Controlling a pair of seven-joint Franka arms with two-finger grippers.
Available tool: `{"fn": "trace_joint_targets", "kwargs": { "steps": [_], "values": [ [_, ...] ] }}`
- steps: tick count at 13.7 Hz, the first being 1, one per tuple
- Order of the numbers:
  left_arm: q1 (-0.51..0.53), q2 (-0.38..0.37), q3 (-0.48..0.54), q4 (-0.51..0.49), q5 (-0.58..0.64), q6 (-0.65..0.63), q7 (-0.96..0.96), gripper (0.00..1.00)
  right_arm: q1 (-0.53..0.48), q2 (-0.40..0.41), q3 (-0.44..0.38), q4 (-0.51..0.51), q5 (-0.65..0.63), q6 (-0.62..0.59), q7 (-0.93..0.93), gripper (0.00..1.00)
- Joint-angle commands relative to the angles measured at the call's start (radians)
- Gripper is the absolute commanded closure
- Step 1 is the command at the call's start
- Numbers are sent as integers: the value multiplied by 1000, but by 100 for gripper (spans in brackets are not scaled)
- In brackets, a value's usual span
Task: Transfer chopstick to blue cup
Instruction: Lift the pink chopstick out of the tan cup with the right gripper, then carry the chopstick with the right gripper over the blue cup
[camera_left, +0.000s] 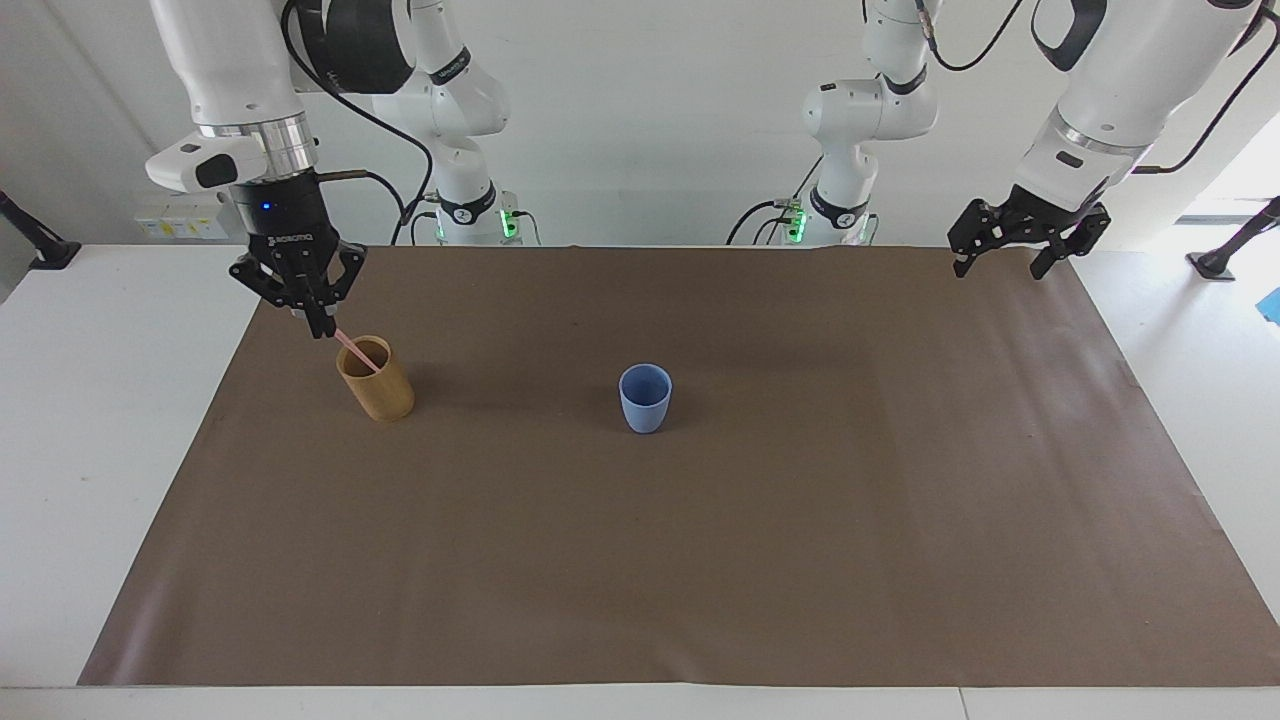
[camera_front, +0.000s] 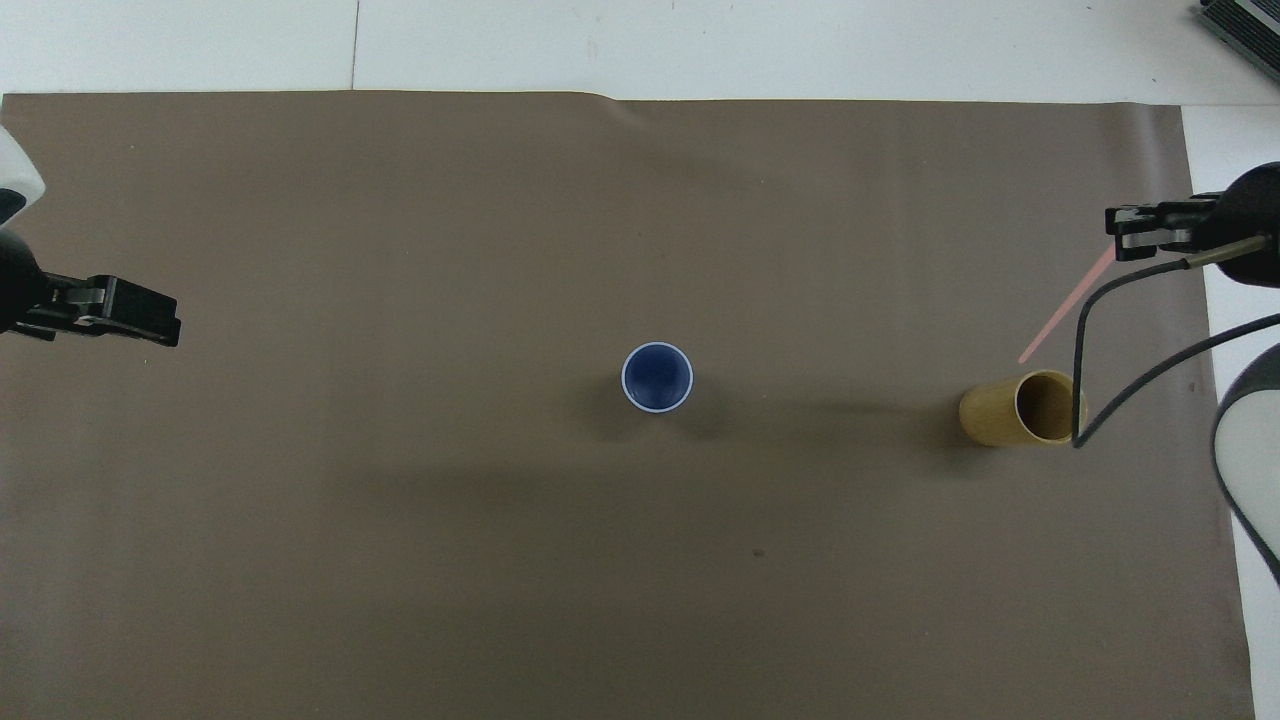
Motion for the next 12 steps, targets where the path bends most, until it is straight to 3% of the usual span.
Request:
{"fn": "trace_joint_targets", "kwargs": {
  "steps": [1,4,10,12],
  "values": [
    [22,-19,-9,-10,-21,2,27,0,54,10,16,20,17,10,28,100],
    [22,-19,-6,13,-40,-29,30,0,107,9,48,17,87,77,71,100],
    [22,-22,-7,10,-48,-41,30,0,277,-22,62,-7,94,145,30,100],
    [24,-19,-6,16,-36,-90,33,0,317,-19,62,-42,94,236,-24,100]
  ]
}}
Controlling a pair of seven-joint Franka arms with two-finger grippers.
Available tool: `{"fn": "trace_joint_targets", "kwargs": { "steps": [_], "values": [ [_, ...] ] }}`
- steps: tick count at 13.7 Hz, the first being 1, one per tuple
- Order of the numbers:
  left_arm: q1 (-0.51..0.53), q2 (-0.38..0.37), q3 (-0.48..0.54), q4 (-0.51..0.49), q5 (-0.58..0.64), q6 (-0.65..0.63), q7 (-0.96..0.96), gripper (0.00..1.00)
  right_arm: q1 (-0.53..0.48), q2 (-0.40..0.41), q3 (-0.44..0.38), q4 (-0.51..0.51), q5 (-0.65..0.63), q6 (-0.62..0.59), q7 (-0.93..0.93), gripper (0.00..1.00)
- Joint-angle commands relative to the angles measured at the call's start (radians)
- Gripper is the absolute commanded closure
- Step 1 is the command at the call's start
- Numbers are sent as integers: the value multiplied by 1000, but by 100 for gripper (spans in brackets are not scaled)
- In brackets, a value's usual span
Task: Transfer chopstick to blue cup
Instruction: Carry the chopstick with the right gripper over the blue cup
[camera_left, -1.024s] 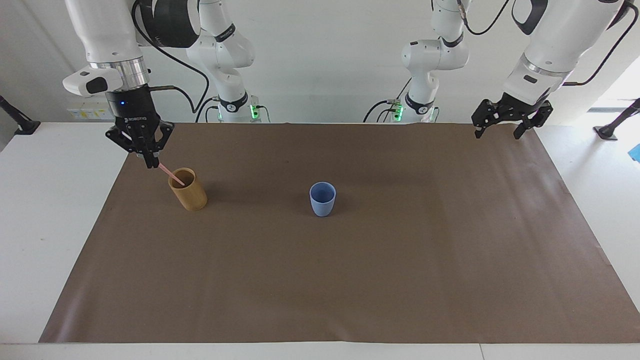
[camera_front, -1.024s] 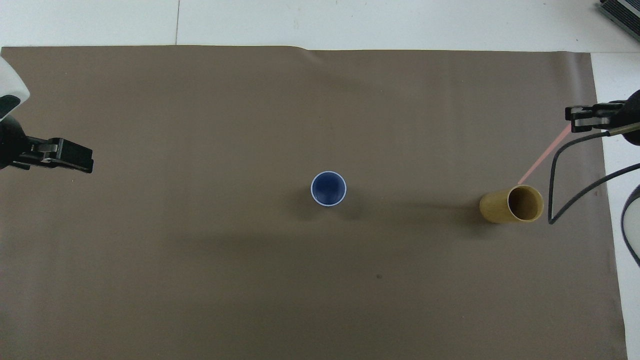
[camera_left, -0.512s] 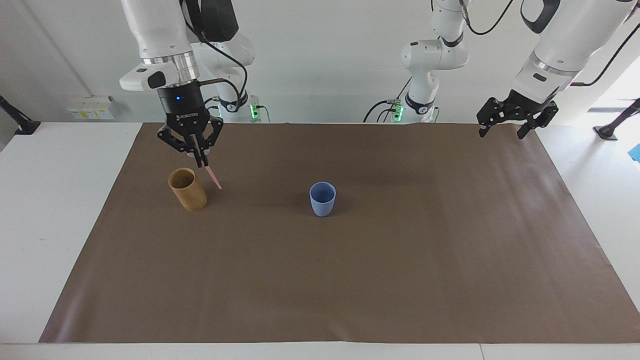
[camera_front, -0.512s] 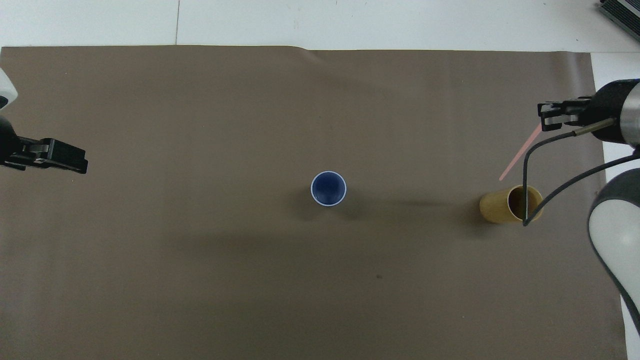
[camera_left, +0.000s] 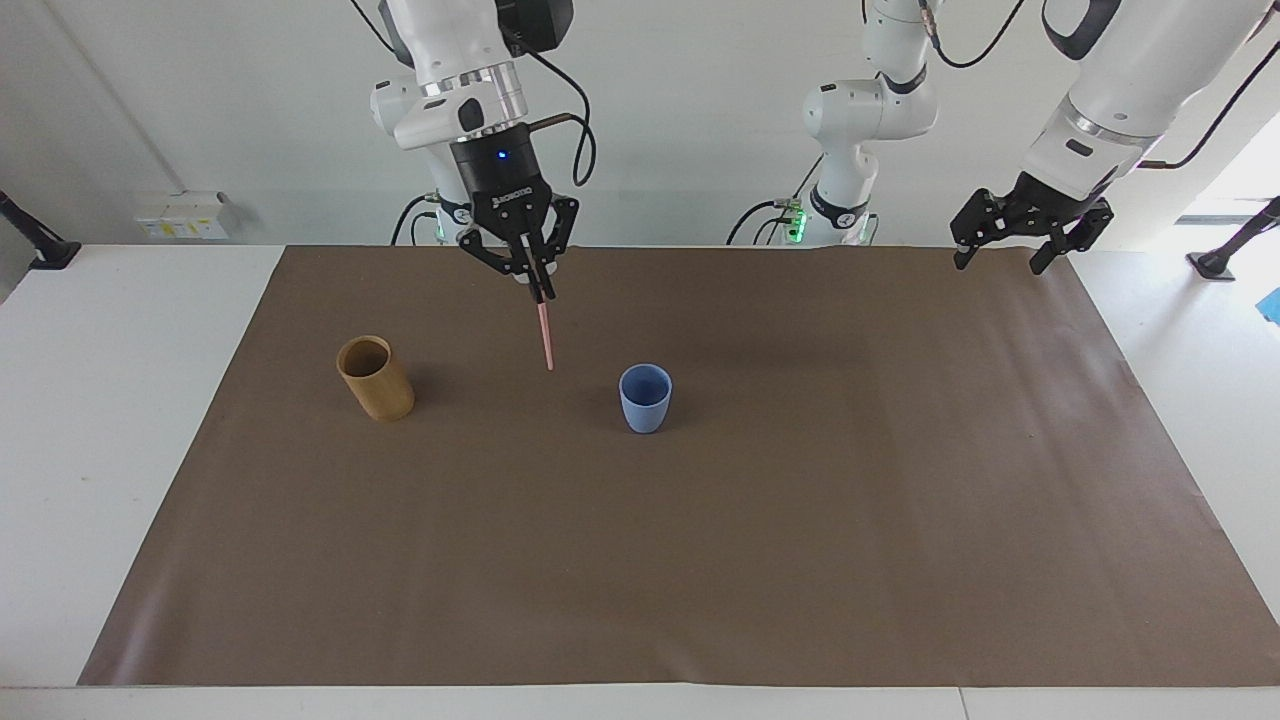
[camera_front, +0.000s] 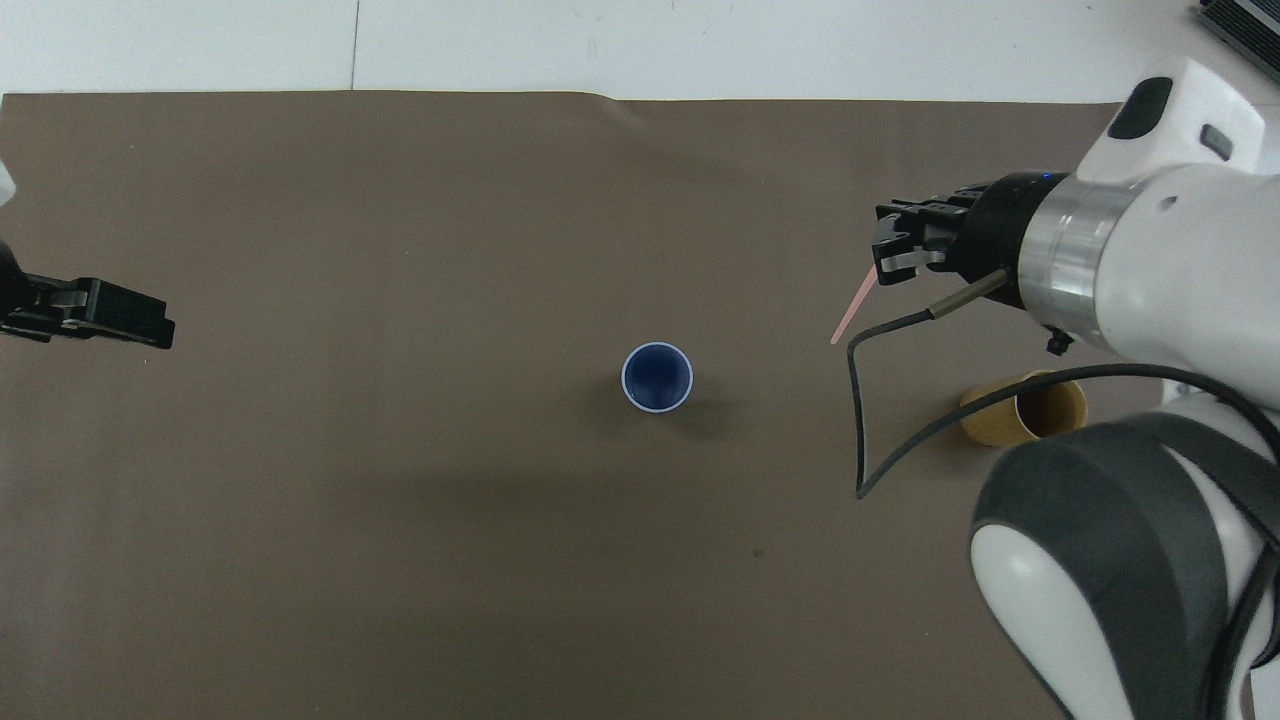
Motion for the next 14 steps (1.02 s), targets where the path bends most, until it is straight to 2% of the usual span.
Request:
{"fn": "trace_joint_targets", "kwargs": {
  "steps": [1,4,6,9,12,14],
  "values": [
    [19,-6,-9,13,2,-60,37,0,47,-10,-1,-68,18,128,-66,100],
    [20,-11,-9,10,12,-30,54,0,107,14,0,-94,18,225,-63,100],
    [28,-17,-7,-7,9,13,51,0,139,19,0,-119,20,235,-58,100],
    [32,-44,-6,-56,9,29,53,0,162,19,0,-191,20,282,-57,100],
    [34,-49,-4,-61,9,33,58,0,187,28,0,-272,20,362,-41,100],
    [32,-49,-4,-61,9,33,64,0,188,42,0,-291,18,386,-52,100]
  ]
}}
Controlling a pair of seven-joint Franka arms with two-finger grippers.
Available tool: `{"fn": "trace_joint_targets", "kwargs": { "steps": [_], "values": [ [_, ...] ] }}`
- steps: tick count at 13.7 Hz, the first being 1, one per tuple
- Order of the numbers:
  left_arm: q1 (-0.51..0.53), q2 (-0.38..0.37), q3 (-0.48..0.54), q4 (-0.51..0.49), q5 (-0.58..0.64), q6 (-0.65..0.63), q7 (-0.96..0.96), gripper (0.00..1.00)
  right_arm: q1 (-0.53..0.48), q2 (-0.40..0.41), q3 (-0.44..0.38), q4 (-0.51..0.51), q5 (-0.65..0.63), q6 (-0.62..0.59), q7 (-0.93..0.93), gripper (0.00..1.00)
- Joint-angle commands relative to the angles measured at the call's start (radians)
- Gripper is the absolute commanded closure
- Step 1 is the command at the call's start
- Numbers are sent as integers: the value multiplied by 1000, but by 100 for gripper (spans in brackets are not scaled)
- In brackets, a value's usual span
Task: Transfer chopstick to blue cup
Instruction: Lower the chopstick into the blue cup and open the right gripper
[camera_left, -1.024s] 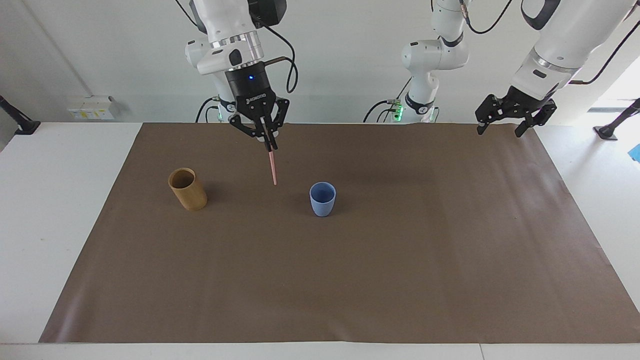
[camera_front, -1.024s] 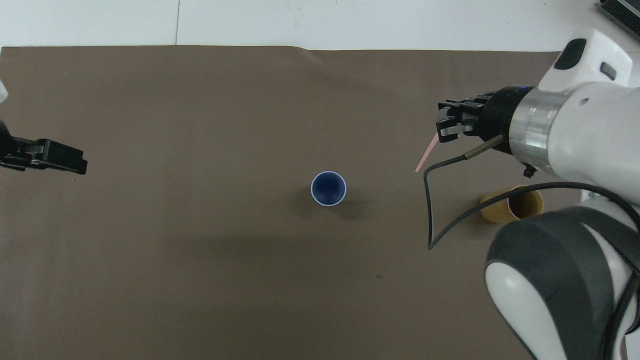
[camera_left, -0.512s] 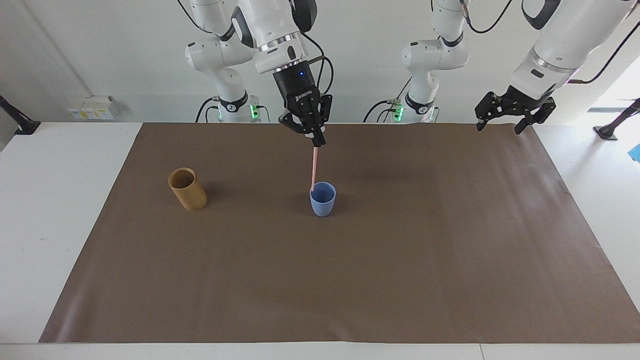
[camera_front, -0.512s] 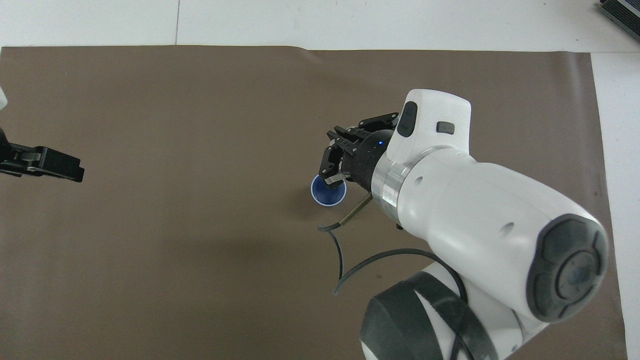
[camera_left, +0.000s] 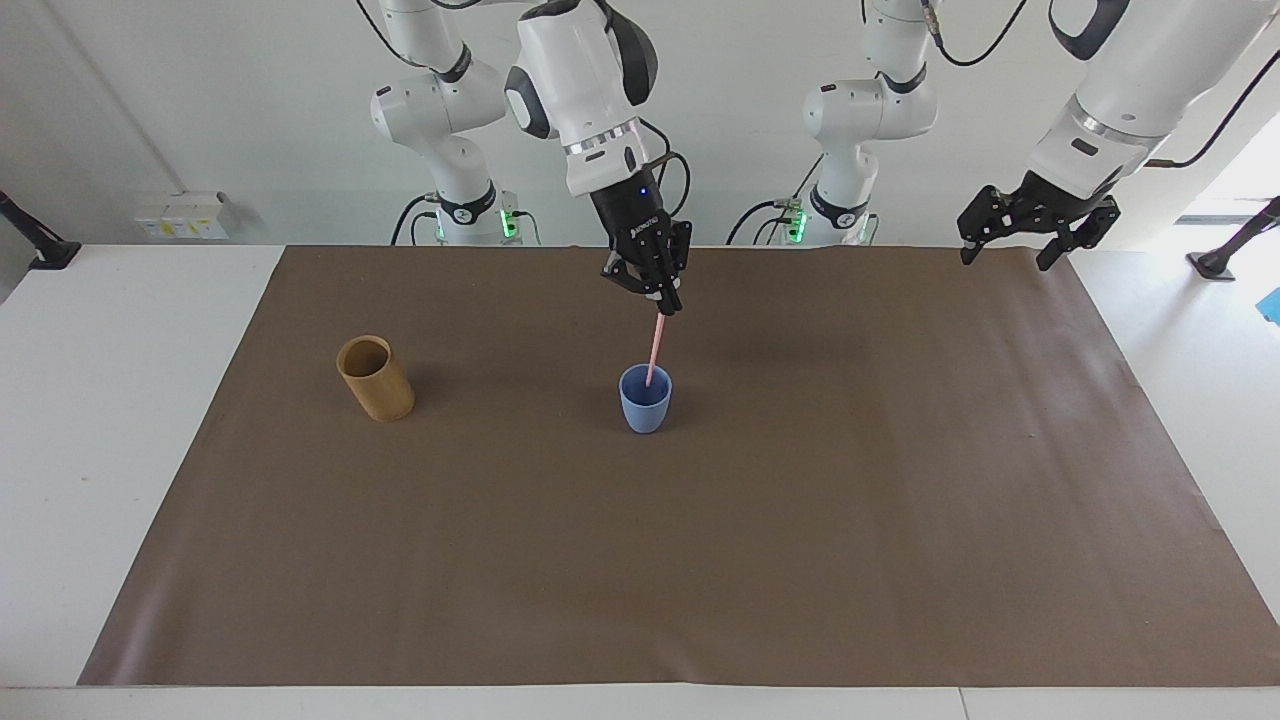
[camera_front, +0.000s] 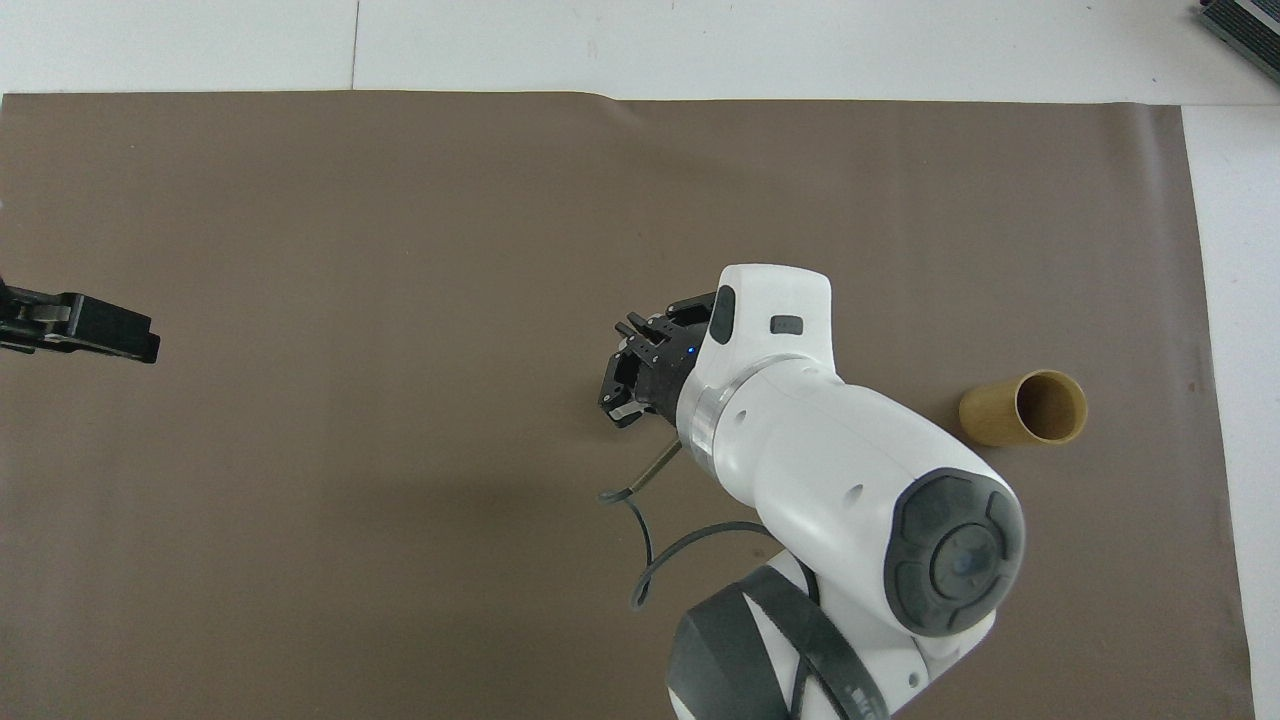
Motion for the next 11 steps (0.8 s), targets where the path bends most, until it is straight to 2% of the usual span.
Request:
{"fn": "trace_joint_targets", "kwargs": {
  "steps": [1,3,4,7,9,11],
  "values": [
    [16,-31,-10,-31,3,22,16,0,2,14,-3,-40,18,58,-23,99],
    [18,-31,-12,-31,3,17,16,0,2,24,-3,-43,18,75,-29,94],
    [21,-31,-10,-31,3,15,15,0,2,22,-3,-52,18,73,-30,85],
    [21,-31,-9,-31,3,15,16,0,1,19,-3,-60,18,75,-32,46],
    [19,-31,-10,-31,3,15,16,0,1,25,-3,-50,18,73,-23,35],
    [21,-31,-10,-31,3,15,16,0,-16,22,-5,-28,20,64,-23,12]
  ]
}}
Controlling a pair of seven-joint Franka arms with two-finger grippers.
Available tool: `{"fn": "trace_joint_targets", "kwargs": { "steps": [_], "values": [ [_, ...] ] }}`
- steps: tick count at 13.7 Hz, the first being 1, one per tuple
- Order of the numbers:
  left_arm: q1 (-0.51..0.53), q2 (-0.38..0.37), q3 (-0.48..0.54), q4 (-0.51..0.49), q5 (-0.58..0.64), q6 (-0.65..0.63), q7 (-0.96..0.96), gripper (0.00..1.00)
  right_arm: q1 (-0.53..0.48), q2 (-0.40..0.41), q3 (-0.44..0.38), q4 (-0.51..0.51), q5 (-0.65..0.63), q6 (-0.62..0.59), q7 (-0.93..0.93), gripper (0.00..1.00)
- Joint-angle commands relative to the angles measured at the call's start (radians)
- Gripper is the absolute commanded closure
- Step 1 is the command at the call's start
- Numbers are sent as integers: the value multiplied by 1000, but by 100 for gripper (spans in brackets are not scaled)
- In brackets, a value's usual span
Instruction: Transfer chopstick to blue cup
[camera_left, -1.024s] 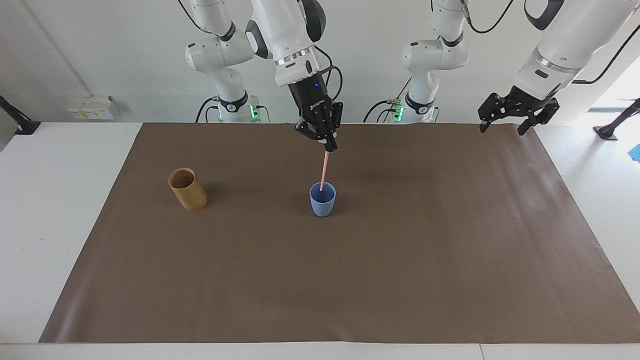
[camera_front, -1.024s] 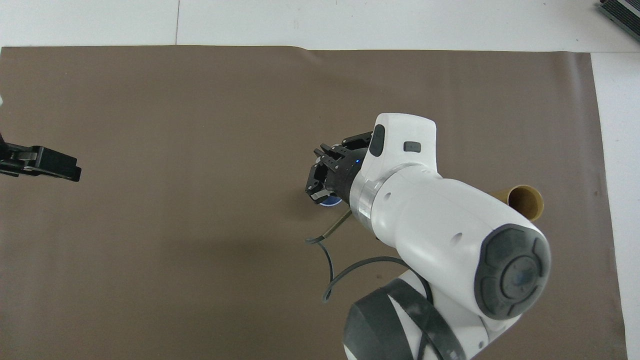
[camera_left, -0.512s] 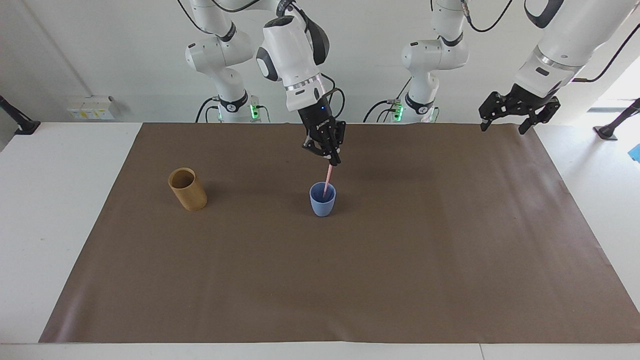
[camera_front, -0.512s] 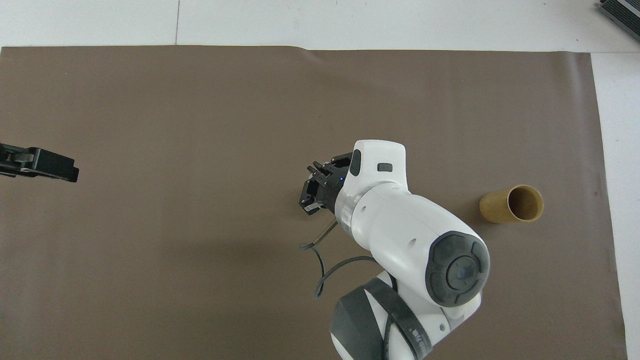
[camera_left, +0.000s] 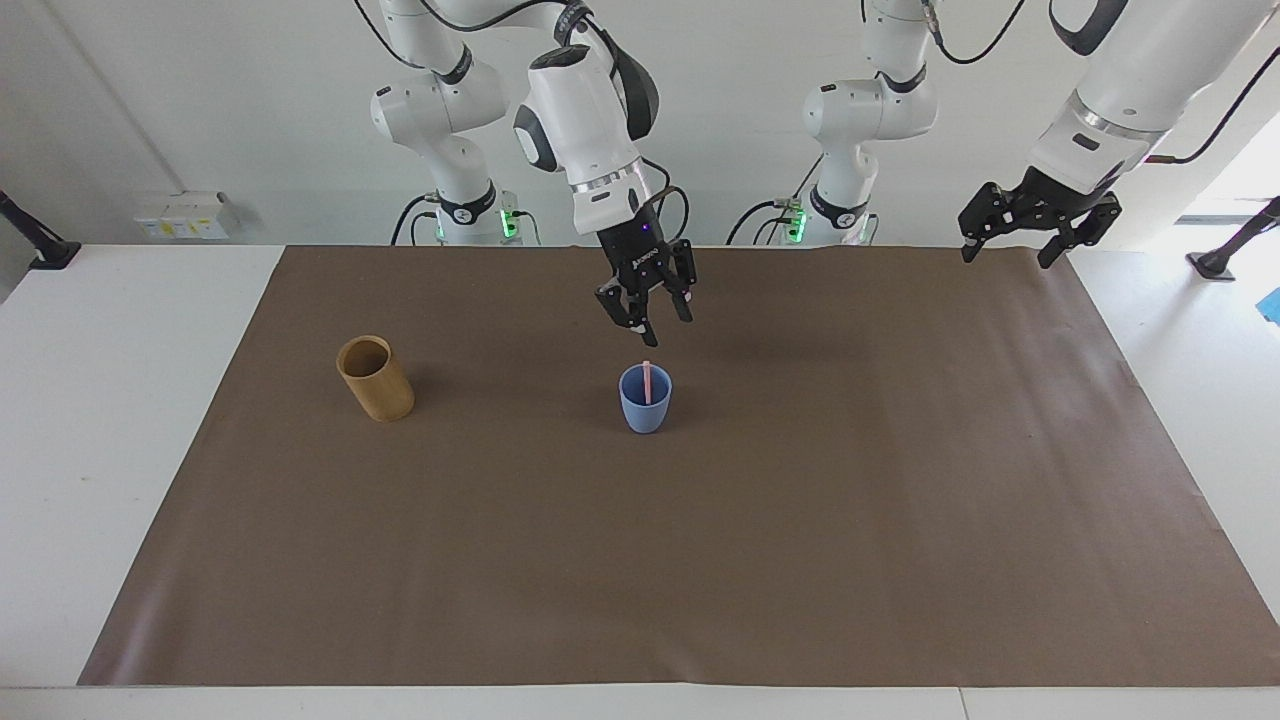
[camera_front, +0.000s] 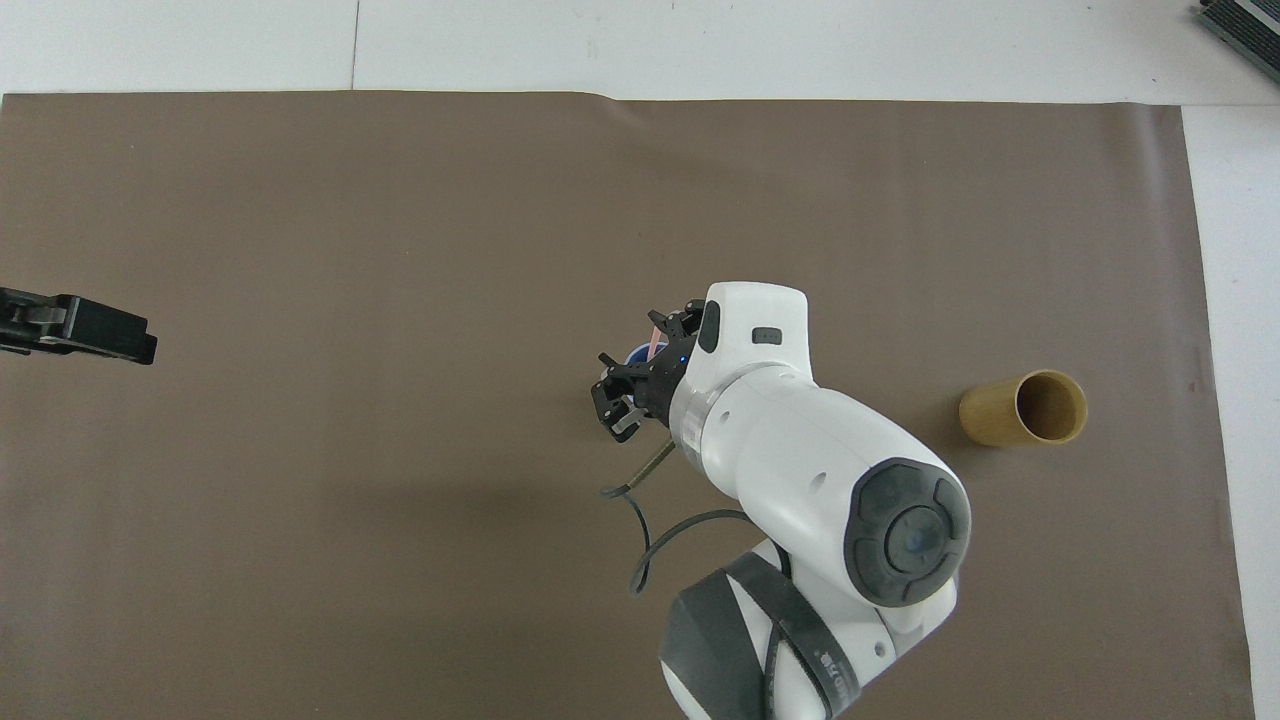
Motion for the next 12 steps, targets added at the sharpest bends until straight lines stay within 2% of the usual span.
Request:
{"fn": "trace_joint_targets", "kwargs": {
  "steps": [1,3,4,6,8,10,12],
  "values": [
    [21,-26,-11,-30,3,15,15,0,-32,-14,-5,31,18,-2,-23,0],
    [21,-26,-9,-30,3,15,15,0,-75,-50,-8,70,20,-114,-17,0],
    [19,-26,-11,-30,3,15,15,0,-97,-73,-11,99,23,-213,-14,0],
    [19,-26,-11,-30,3,15,15,0,-167,-92,-13,200,24,-500,24,0],
    [21,-26,-11,-30,3,15,15,0,-235,-92,-14,274,23,-678,35,0],
    [21,-26,-11,-29,3,15,15,0,-287,-87,-16,291,3,-757,76,0],
    [21,-26,-11,-30,3,15,15,0,-342,-78,-34,291,1,-779,136,0]
  ]
}}
